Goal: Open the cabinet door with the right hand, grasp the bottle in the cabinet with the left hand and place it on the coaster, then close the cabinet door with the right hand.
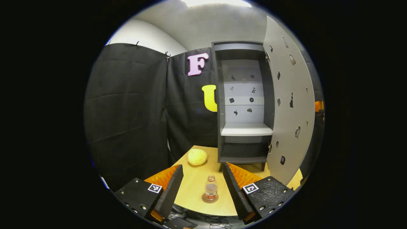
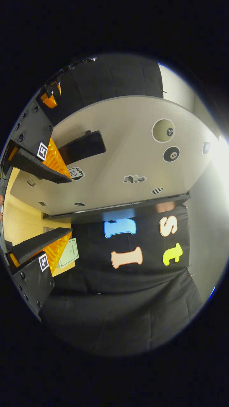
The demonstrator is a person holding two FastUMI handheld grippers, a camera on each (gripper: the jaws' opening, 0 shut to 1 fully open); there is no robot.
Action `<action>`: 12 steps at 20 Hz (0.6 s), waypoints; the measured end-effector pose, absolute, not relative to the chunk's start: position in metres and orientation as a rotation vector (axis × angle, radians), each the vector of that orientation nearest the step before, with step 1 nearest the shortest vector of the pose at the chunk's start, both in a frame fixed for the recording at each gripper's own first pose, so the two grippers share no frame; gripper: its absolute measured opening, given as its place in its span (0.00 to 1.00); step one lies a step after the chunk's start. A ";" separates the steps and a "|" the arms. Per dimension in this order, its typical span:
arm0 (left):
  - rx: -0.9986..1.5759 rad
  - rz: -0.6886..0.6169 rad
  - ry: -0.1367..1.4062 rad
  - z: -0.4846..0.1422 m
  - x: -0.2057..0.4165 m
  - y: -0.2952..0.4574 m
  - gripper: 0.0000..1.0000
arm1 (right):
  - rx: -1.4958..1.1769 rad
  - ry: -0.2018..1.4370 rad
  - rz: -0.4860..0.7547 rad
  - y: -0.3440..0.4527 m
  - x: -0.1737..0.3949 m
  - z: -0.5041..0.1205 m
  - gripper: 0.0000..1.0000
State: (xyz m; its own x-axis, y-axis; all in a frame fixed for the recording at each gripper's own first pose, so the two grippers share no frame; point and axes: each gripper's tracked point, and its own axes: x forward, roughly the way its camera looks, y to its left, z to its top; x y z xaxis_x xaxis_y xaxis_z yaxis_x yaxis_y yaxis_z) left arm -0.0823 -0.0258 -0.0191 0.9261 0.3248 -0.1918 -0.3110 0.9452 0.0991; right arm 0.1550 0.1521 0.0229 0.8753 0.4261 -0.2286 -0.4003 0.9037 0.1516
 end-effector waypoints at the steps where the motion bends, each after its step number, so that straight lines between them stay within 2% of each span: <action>1: 0.062 0.317 0.204 -0.019 -0.079 -0.019 0.71 | 0.108 0.268 0.429 0.163 0.150 0.021 0.90; 2: 0.060 0.314 0.199 -0.019 -0.076 -0.011 0.71 | 0.110 0.273 0.432 0.176 0.146 0.019 0.82; 3: 0.063 0.316 0.193 -0.019 -0.074 0.001 0.71 | 0.109 0.279 0.438 0.191 0.143 0.017 0.82; 4: 0.064 0.318 0.188 -0.018 -0.072 0.012 0.71 | 0.108 0.283 0.445 0.205 0.140 0.016 0.90; 12: 0.006 0.292 0.211 -0.033 -0.060 0.085 0.73 | 0.023 0.297 0.477 0.310 0.147 0.002 0.90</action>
State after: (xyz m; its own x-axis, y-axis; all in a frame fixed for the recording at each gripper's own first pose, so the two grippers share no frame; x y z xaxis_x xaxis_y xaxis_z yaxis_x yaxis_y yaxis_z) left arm -0.0599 0.0847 -0.0331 0.9357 0.2863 -0.2060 -0.2850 0.9578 0.0367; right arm 0.1474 0.3097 0.0015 0.8461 0.4559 -0.2762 -0.4491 0.8888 0.0912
